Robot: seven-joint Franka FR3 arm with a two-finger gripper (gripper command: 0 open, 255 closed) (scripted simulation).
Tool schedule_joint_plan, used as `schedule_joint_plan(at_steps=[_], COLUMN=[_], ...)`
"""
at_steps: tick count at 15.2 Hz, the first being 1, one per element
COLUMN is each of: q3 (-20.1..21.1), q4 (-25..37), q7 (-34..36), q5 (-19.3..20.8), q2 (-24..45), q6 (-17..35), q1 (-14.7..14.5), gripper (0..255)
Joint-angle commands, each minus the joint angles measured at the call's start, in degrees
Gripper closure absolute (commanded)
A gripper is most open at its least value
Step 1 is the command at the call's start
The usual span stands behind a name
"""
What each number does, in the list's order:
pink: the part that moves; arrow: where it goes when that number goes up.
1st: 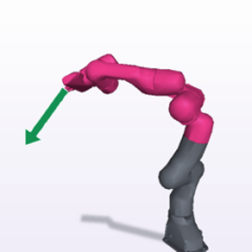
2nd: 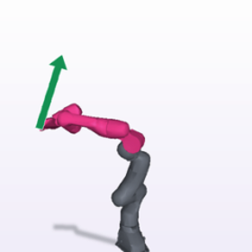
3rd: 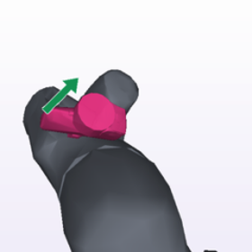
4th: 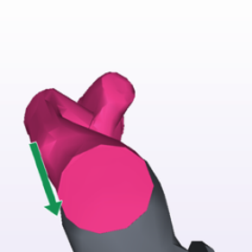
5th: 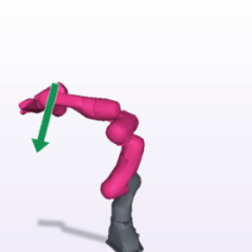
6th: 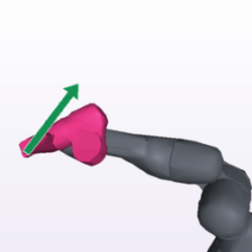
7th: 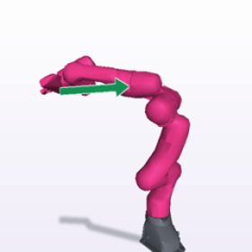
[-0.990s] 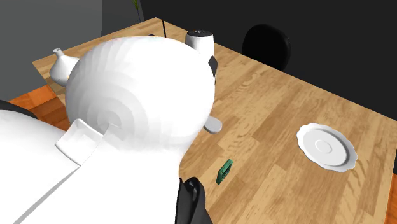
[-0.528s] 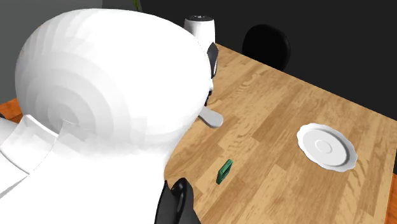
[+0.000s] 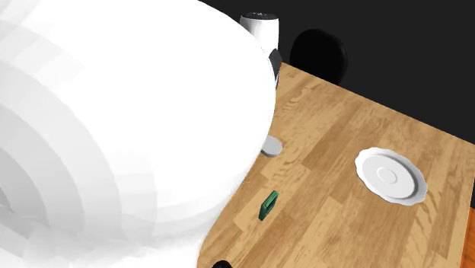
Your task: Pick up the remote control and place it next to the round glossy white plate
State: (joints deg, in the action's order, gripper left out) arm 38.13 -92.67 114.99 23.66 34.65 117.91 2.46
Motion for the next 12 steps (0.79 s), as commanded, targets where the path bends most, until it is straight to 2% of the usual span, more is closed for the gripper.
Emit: schedule_joint_plan(at_steps=[1, 12], q3=[-0.21, -2.04], q4=[-1.49, -2.41], q7=[-2.57, -15.64], q5=[-0.35, -1.71], q2=[-0.81, -2.07], q6=[0.89, 1.57], q1=[2.69, 13.85], gripper=[255, 255])
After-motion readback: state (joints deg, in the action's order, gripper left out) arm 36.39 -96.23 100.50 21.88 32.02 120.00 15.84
